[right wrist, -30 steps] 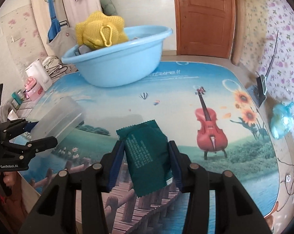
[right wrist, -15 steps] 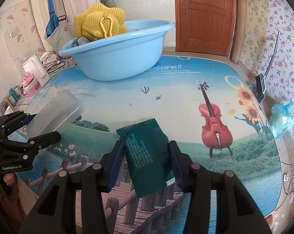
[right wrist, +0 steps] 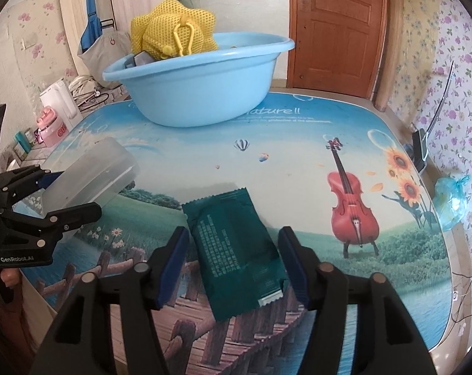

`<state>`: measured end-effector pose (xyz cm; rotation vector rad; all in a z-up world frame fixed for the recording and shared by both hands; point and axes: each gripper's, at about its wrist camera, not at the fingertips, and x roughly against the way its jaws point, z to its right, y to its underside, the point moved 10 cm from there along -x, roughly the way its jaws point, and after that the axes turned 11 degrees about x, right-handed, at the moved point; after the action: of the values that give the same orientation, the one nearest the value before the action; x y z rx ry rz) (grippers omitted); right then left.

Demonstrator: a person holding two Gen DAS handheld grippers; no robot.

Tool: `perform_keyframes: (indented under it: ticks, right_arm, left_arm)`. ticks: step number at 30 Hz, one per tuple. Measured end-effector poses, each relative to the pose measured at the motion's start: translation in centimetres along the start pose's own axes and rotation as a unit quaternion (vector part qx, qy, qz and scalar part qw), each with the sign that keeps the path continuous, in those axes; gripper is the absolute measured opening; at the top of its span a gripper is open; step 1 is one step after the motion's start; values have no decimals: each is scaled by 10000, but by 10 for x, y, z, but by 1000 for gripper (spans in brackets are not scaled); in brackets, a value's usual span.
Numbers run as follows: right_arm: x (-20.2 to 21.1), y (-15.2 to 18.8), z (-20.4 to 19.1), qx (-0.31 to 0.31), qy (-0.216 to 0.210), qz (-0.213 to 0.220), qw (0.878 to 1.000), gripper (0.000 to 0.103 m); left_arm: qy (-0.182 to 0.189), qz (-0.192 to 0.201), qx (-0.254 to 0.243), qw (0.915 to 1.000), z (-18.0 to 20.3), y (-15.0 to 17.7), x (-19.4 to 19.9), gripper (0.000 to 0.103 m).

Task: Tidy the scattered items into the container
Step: 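Carry the clear box and green packet over the blue basin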

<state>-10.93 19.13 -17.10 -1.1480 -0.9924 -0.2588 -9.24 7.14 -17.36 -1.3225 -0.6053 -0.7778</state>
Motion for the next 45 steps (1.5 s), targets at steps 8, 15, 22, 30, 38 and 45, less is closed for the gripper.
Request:
perform_keyframes:
  ticks: [8, 15, 22, 30, 38, 45]
  right_arm:
    - [12, -5, 0, -99, -79, 157, 9998, 44]
    - [36, -22, -2, -141, -101, 518, 9985, 44]
    - [53, -40, -11, -58, -200, 771, 9968, 44]
    - [66, -67, -22, 39, -370, 978, 9945, 44]
    - [73, -99, -22, 90, -439, 1204, 9917, 44]
    - [70, -125, -20, 127, -457, 1355, 9896, 44]
  left_arm:
    - [95, 40, 175, 9998, 0, -1, 8, 61]
    - [158, 468, 427, 9979, -8, -18, 45, 61]
    - [124, 928, 663, 9934, -17, -40, 87, 61]
    - [120, 1221, 650, 9903, -18, -67, 113, 61]
    - [309, 1374, 754, 9872, -19, -94, 118, 61]
    - [335, 1451, 720, 9862, -18, -116, 115, 61]
